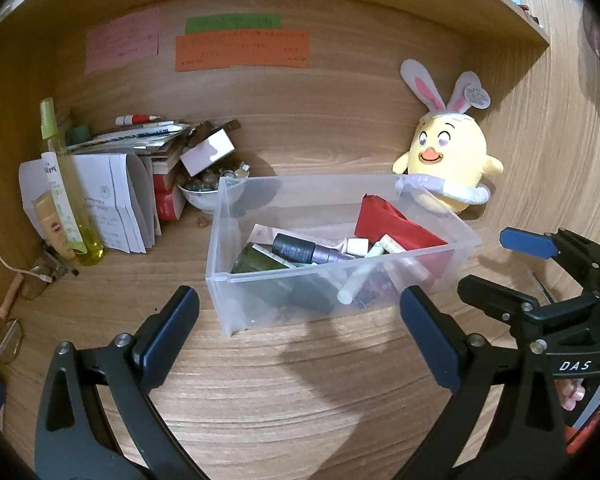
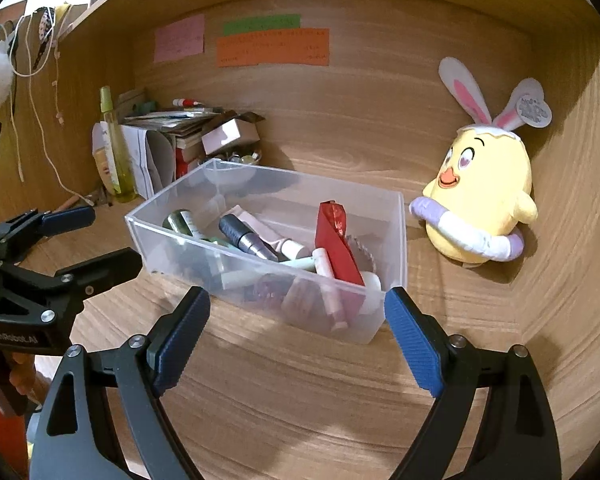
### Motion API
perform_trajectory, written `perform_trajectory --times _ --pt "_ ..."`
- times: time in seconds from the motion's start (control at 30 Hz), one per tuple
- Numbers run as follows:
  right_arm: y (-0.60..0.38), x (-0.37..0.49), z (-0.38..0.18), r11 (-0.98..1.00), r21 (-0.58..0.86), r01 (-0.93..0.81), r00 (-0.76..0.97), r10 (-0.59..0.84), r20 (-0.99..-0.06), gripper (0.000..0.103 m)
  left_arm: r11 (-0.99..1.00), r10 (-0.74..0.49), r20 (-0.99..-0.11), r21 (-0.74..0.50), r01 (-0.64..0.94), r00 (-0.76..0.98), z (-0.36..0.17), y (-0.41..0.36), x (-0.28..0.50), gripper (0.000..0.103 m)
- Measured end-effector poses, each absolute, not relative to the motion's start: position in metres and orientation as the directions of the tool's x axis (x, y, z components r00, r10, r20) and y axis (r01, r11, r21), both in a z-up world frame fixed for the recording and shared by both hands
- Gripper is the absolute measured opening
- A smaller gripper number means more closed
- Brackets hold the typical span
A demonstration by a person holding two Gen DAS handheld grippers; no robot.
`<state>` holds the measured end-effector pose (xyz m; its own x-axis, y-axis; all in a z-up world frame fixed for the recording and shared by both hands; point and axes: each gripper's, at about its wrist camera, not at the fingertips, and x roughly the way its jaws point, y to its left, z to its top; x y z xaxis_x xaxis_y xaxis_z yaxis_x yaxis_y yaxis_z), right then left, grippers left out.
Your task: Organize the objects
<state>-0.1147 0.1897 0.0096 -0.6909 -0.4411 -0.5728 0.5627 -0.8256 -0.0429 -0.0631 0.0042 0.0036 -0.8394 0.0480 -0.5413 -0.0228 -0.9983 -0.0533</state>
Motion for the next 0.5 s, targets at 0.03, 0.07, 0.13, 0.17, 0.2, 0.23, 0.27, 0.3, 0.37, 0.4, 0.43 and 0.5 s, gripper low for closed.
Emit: perform_trajectory --times 0.03,0.07,0.13,0.17,0.2,0.23,0.27,0.3,0.37,0.4,0.43,0.5 --pt "0.1904 -0.1142 0.0094 -0.826 -0.038 0.563 -0.689 -0.443 -0.574 0.088 -0.998 0.049 -0.542 -0.054 -0.023 -0.839 0.0030 0.0044 -0.0630 0.102" --pt "0.1912 -0.1136 0.0089 -0.825 -0.030 0.564 -0.685 -0.447 -0.575 0.088 -0.998 0.049 -0.543 -0.054 -0.023 -0.838 0.0024 0.0050 -0.0626 0.102" --pt "0.1925 -0.1128 0.0084 -0.825 -0.023 0.565 -0.682 -0.450 -0.577 0.088 -0.998 0.048 -0.545 -0.052 -0.023 -0.837 0.0014 0.0058 -0.0629 0.102" --pt "0.1933 -0.1123 0.0081 -0.825 -0.021 0.564 -0.681 -0.451 -0.578 0.088 -0.998 0.047 -0.546 -0.051 -0.023 -0.836 0.0010 0.0062 -0.0630 0.102" --pt "0.1936 -0.1122 0.0079 -0.826 -0.019 0.564 -0.680 -0.451 -0.578 0.088 -0.998 0.046 -0.547 -0.050 -0.022 -0.836 0.0007 0.0062 -0.0638 0.102" --pt "0.1945 -0.1120 0.0077 -0.827 -0.018 0.563 -0.680 -0.450 -0.579 0.088 -0.998 0.047 -0.548 -0.051 -0.023 -0.835 0.0004 0.0064 -0.0640 0.102" --pt "0.1949 -0.1119 0.0075 -0.827 -0.016 0.561 -0.680 -0.450 -0.580 0.088 -0.998 0.048 -0.547 -0.052 -0.023 -0.836 0.0004 0.0065 -0.0638 0.102" --pt "0.1954 -0.1119 0.0075 -0.827 -0.013 0.561 -0.678 -0.451 -0.580 0.088 -0.998 0.047 -0.547 -0.052 -0.021 -0.836 0.0003 0.0067 -0.0637 0.102" --pt "0.1956 -0.1123 0.0073 -0.827 -0.008 0.562 -0.675 -0.453 -0.582 0.088 -0.998 0.049 -0.548 -0.054 -0.023 -0.835 0.0001 0.0066 -0.0638 0.102" --pt "0.1957 -0.1122 0.0071 -0.827 -0.005 0.562 -0.673 -0.454 -0.583 0.088 -0.998 0.049 -0.548 -0.055 -0.023 -0.835 0.0000 0.0068 -0.0635 0.102" --pt "0.1958 -0.1120 0.0070 -0.827 -0.001 0.563 -0.672 -0.456 -0.584 0.088 -0.998 0.048 -0.548 -0.055 -0.022 -0.835 -0.0001 0.0069 -0.0635 0.102" --pt "0.1957 -0.1118 0.0073 -0.827 0.000 0.563 -0.671 -0.456 -0.585 0.088 -0.998 0.050 -0.548 -0.056 -0.023 -0.835 -0.0002 0.0063 -0.0635 0.102"
